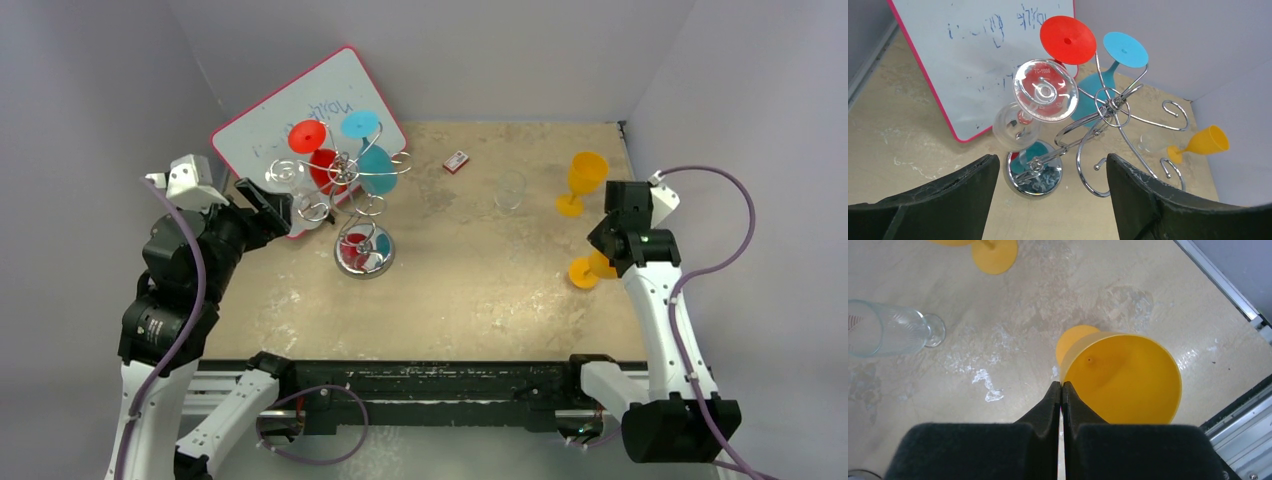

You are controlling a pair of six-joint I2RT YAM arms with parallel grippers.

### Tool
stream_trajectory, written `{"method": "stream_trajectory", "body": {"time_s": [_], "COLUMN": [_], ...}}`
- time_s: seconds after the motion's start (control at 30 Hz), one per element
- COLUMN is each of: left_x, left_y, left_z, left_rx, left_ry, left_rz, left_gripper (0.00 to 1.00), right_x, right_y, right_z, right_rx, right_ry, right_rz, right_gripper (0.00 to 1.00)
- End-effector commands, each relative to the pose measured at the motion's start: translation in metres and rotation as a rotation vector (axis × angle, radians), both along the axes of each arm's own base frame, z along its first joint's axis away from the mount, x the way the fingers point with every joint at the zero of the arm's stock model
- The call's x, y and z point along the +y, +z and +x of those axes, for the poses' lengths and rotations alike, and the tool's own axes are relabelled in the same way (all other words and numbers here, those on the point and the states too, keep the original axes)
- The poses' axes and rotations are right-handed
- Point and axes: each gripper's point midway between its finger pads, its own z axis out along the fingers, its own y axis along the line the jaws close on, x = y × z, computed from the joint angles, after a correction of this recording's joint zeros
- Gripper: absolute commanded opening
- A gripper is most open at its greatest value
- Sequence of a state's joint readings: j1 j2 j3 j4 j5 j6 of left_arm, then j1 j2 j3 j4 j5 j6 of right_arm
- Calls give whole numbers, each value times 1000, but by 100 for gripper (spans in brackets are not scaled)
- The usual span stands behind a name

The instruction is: Place the wine glass upside down on the wine glass rack

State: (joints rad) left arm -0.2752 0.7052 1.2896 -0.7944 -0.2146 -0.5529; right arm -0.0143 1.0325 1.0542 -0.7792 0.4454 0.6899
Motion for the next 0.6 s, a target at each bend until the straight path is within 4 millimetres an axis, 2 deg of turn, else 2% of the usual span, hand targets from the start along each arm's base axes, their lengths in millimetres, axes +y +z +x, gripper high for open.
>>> {"method": "stream_trajectory", "body": {"time_s": [0.0,0.2,0.4,0.5,0.57], "left_x": [3,-11,-49,-59,-68], "left_y": [25,28,27,24,22], "left_z": [0,-3,-6,-5,-6], "left_rx": [-104,-139,-176,-180,-184], "left_ry": [-13,-122,-358,-409,-462], "left_rz": [52,116,139,129,119], "left_gripper": [77,78,79,78,78], "right_x": [1,19,52,76,108], "right_y": [26,39,52,53,58], "right_z": [13,23,34,36,34], "right_rx": [-64,-102,-150,-169,-206], "right_ry": [101,254,477,627,858], "right_rz": [-52,-51,-21,21,64], "right_gripper": [0,0,0,0,0]}}
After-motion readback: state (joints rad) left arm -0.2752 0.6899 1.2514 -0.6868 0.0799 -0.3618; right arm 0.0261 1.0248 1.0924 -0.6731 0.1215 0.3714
